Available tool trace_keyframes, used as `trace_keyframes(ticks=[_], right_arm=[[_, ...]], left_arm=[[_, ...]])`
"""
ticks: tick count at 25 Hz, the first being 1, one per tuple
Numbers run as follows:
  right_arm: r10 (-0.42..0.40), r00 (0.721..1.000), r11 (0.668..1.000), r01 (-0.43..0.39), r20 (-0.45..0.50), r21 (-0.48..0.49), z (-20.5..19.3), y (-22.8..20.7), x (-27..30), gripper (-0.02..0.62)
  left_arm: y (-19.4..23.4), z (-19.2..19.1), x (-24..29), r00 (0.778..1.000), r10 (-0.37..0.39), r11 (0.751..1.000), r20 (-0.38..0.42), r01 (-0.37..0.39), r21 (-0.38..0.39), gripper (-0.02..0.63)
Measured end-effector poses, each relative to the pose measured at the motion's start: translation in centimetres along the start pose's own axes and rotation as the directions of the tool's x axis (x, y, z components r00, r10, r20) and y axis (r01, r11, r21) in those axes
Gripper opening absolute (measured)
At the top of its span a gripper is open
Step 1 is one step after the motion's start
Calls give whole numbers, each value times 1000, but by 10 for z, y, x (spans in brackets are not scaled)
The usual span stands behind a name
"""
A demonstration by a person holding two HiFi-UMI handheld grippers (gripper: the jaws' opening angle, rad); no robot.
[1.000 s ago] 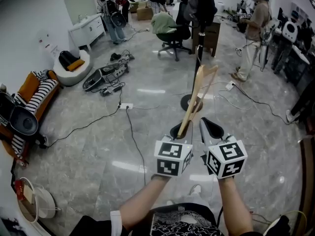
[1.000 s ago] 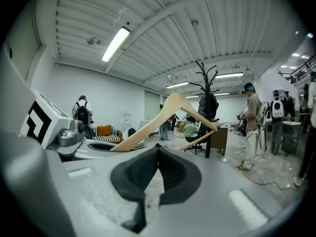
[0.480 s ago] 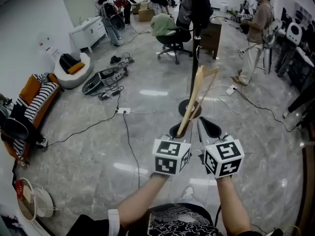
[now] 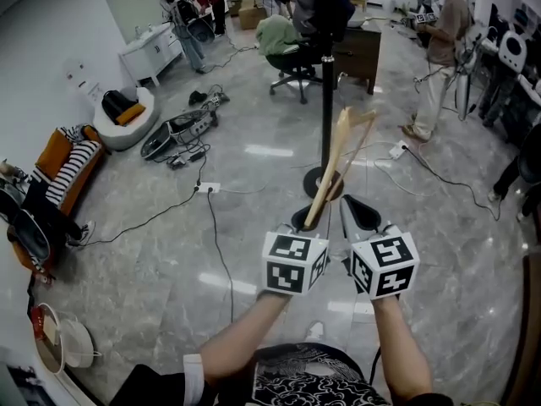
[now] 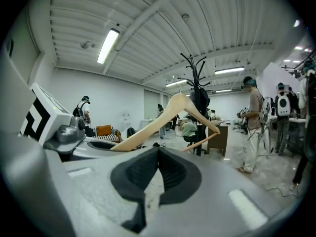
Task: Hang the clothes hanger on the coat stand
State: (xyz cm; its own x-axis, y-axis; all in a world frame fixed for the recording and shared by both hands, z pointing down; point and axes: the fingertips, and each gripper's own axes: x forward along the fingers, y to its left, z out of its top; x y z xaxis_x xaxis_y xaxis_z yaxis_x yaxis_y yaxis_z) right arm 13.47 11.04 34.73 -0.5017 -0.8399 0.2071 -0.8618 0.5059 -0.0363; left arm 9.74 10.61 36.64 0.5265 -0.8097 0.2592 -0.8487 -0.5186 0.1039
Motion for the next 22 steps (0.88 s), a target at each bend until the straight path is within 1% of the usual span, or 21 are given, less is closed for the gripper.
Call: trace_keyframes(ticks=[6,13,22], right_arm=[[24,1000,1000,-24,-4,15,0,-31,10,0],[20,1000,1000,-20,-2,19,3,-58,25,0],[2,1000,1000,-2,-1,10,14,-75,66,0]], left_arm=[[-6,4,31,1000,15,1000,-11,-15,0,23],[-3,11,57,1000,16,1000,-7,-16,-5,23],[26,18,90,1000,-3,1000,-5,3,-13,23]])
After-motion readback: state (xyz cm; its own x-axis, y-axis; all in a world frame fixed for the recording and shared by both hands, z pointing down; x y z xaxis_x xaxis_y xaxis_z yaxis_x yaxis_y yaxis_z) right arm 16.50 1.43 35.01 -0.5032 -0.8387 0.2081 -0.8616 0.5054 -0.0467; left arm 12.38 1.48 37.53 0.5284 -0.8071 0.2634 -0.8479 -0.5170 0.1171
